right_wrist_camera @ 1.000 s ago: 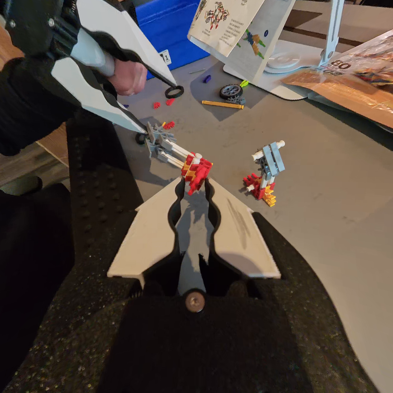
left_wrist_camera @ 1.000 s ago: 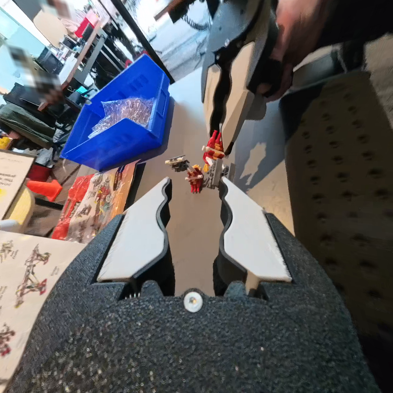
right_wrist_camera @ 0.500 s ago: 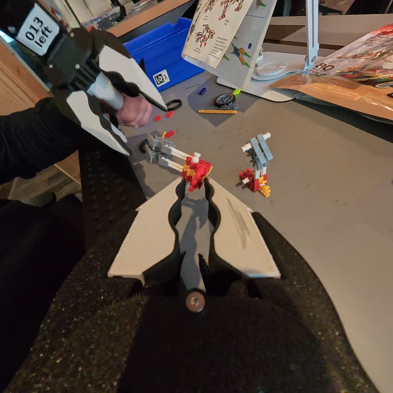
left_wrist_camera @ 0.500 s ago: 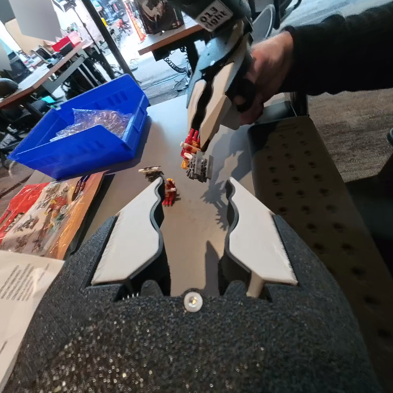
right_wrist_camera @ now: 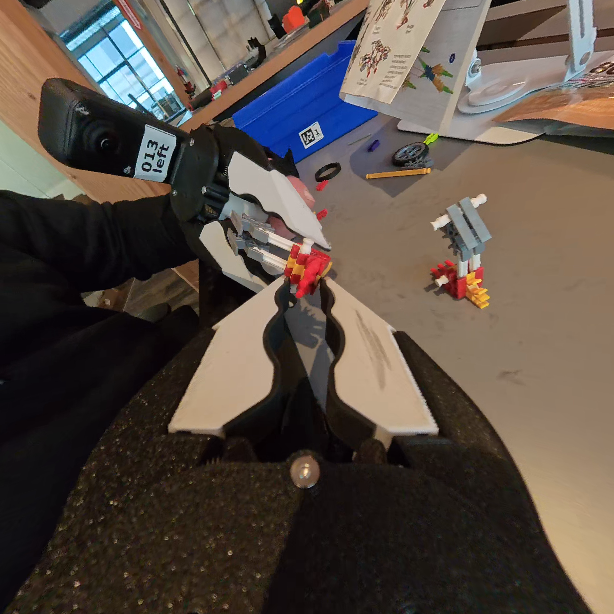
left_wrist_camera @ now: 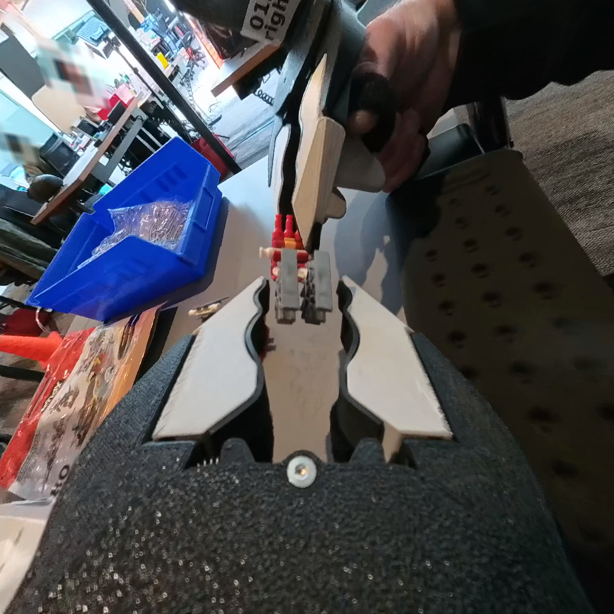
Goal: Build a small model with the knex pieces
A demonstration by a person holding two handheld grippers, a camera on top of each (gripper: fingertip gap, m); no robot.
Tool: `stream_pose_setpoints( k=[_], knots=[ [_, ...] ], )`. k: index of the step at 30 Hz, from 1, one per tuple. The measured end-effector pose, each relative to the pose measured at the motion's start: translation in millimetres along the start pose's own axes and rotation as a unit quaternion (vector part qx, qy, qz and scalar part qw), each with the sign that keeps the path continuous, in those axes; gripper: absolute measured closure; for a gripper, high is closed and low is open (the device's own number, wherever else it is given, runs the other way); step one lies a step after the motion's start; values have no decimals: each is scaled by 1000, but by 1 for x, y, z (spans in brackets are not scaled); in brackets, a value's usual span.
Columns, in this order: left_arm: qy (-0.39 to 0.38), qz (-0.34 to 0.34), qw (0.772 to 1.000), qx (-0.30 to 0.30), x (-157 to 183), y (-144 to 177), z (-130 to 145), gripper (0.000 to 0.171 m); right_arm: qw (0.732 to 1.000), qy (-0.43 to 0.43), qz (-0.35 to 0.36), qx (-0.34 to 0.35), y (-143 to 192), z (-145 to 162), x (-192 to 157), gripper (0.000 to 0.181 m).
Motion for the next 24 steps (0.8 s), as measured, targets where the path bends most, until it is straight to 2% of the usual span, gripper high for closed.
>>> stream_pose_setpoints(
  k=[5, 9, 12, 14, 16, 19, 24],
  knots=[
    [-9, -9, 1000, 11, 3, -1, -4, 146, 1000, -2, -12, -15, -2, 4, -4, 164],
    [12, -18, 1000, 16, -1, -1, -4, 147, 1000, -1, -3, -7, -2, 3, -3, 164],
    [52, -34, 998, 9, -10, -1, 0, 135, 999, 6, 23, 26, 3, -6, -1, 164],
    [96, -41, 994, -3, -17, -2, 6, 128, 996, 35, 70, 48, 6, -12, 2, 164],
    [144, -21, 989, 0, -18, -2, 8, 123, 989, 67, 104, 84, 10, -22, -1, 164],
    [199, 6, 980, 29, -19, 3, 2, 122, 969, 125, 177, 119, 17, -32, -1, 164],
    [296, 38, 949, 99, -27, 18, -10, 120, 910, 258, 293, 140, 32, -44, -8, 164]
  ],
)
Point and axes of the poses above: each gripper's, where its closed fingertips meet, y back along the fingers, z out of its underside, x = y × z across the jaws, the point moved 4 cm from there along y, back along the fingers, and after that the axes turned 7 degrees about y, right-handed, at the moved point
